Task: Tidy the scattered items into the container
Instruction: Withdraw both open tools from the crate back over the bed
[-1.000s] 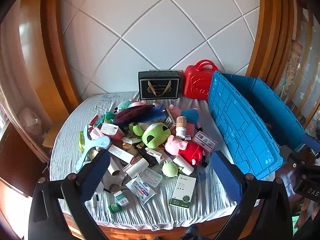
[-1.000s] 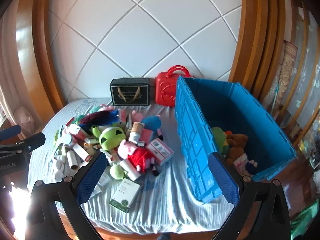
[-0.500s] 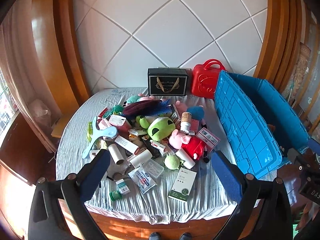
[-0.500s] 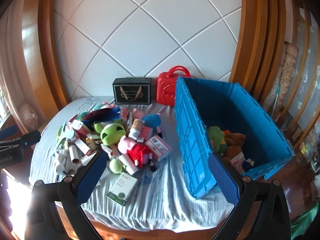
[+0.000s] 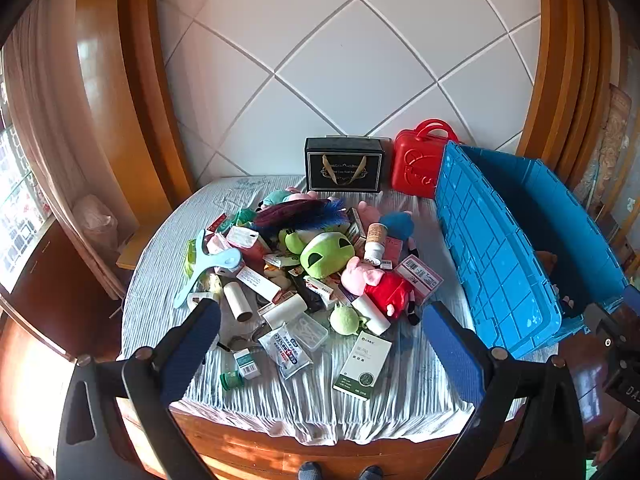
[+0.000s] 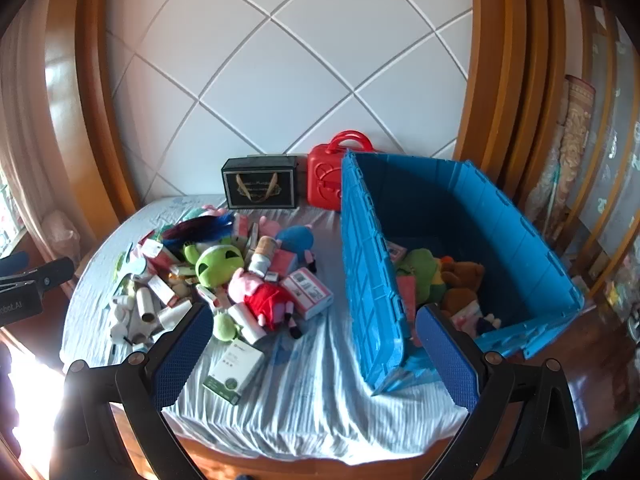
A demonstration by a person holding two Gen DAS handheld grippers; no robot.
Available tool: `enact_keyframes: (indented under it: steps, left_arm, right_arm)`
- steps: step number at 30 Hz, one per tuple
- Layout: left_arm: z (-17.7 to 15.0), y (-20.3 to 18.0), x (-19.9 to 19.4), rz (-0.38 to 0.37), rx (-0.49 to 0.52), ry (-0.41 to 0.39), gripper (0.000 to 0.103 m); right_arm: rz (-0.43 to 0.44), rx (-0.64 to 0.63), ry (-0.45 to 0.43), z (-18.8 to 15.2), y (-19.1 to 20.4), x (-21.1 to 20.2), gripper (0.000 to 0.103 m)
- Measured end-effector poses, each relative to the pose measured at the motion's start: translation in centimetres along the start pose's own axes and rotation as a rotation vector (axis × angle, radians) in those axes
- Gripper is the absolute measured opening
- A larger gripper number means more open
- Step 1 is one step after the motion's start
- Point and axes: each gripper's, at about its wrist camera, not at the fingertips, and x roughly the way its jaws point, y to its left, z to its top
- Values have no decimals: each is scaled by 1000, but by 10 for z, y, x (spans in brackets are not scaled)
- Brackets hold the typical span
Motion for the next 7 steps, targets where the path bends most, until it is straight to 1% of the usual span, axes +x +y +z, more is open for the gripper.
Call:
enact_keyframes:
  steps: [2,5,7]
  left_arm:
    - [-2,1,0,8,-10,9,103]
    - [-4,-1,-3,66,6,-17,103]
    - [-5,-1,-5,67,8,-20,103]
  right_arm:
    - [3,-1,-2,0,-1,-1,103]
    - [7,-2,-4,-1,-3,-4,103]
    - [8,-2,-4,-1,-4,-4,103]
